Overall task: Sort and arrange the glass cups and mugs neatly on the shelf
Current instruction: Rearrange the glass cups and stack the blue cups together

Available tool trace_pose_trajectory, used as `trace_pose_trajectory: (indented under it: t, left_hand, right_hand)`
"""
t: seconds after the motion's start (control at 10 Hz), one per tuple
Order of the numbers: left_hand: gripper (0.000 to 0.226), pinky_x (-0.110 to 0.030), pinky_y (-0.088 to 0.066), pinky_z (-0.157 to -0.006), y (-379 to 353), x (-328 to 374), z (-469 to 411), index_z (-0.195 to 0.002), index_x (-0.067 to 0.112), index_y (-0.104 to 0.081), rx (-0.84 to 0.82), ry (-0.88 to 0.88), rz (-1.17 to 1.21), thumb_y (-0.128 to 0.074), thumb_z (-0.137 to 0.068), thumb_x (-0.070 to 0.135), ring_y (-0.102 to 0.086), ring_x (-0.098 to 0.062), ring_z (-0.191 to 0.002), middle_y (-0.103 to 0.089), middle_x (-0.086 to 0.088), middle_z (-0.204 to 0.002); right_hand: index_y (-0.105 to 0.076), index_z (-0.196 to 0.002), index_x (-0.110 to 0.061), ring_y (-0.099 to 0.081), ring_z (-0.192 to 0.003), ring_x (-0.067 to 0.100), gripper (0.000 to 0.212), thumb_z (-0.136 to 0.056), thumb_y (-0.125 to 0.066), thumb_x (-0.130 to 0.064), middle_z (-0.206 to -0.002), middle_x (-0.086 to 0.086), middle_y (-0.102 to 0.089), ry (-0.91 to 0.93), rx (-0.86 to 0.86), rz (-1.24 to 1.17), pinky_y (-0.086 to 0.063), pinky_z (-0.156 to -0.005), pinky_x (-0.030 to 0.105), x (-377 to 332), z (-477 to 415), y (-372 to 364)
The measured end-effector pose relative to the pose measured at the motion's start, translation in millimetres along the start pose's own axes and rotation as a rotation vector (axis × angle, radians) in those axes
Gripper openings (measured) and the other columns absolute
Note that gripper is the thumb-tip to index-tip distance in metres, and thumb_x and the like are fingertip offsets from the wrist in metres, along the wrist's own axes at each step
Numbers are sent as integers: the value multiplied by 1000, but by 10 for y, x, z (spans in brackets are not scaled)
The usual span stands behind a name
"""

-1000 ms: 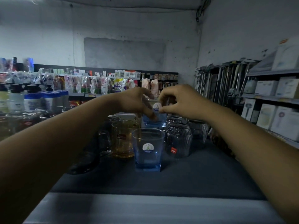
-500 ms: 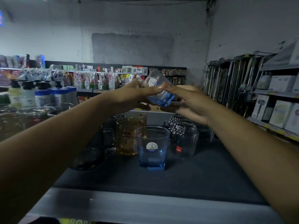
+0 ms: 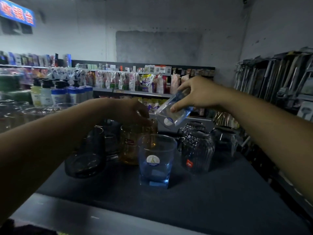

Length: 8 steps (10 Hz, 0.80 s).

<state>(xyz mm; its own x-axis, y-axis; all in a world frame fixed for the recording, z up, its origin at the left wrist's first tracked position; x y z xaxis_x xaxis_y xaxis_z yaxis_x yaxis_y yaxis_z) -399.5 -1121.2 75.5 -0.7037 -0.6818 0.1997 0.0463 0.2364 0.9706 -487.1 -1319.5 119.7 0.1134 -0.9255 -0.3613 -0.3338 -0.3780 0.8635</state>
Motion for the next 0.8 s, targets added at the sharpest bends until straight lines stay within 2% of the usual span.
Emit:
trace_pose_trajectory:
  t: [0.1,0.2,0.3,0.4,0.6,0.8]
  left_hand:
    - [33,-28,-50,-92,-55,38,2,-122,20,-72,-26,2,13,-66,-95,38,-67,-17,-113,-72,0,-122]
    - [31,-24,-49,-85,-99,8,-37,-122,19,-72,28,-11,65,-65,-97,35,-67,-20,-113,-72,-2,-121]
    - [29,-19,-48,-78,-81,85,36,-125,17,-71,9,-32,47,-62,-100,29,-66,-19,-114,-71,-3,-123]
    - [28,-23,-48,-87,-66,74,-13,-125,16,-71,-2,-72,-12,-59,-102,27,-66,-18,-113,-71,-2,-123]
    - [27,-25,-48,-89,-89,22,-68,-121,17,-72,29,-176,-118,-58,-102,30,-66,-18,-109,-72,-1,-118]
    - [27,-25,-48,-85,-106,-14,-69,-117,15,-72,44,-287,-166,-54,-103,31,-66,-18,-103,-72,-3,-113]
  right_hand:
    - [-71,-116,-9,-64,-95,18,63,-67,-91,-42,-113,3,-70,20,-62,125,-56,-90,41,-10,-117,-91]
    - [-72,-115,-4,-66,-101,28,68,-67,-89,-48,-117,9,-71,34,-81,206,-55,-94,48,-40,-197,-159]
    - [-72,-115,-4,-67,-102,32,70,-65,-90,-50,-119,13,-71,41,-94,228,-56,-94,49,-107,-221,-132]
    - [-66,-130,-10,-61,-106,20,76,-67,-90,-44,-125,1,-66,26,-135,228,-53,-98,40,-150,-183,-61]
    - [-68,-128,-10,-66,-101,19,75,-66,-91,-45,-115,0,-70,-10,-229,316,-55,-97,43,-197,-215,-244]
    - [-67,-129,-11,-66,-104,20,76,-66,-91,-47,-122,2,-70,-65,-287,357,-56,-96,42,-60,-304,-601]
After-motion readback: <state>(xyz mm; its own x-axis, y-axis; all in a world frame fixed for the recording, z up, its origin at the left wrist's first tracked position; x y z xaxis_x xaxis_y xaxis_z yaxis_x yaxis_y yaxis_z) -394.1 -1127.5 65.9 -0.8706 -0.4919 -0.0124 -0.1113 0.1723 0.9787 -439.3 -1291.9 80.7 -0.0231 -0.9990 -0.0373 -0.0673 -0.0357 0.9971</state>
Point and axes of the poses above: each hand's wrist, its own z-axis away from the middle knuckle, its own y-axis out of the back of the hand, x = y × z, the point moved 3 cm from there along -z, towards the middle knuckle
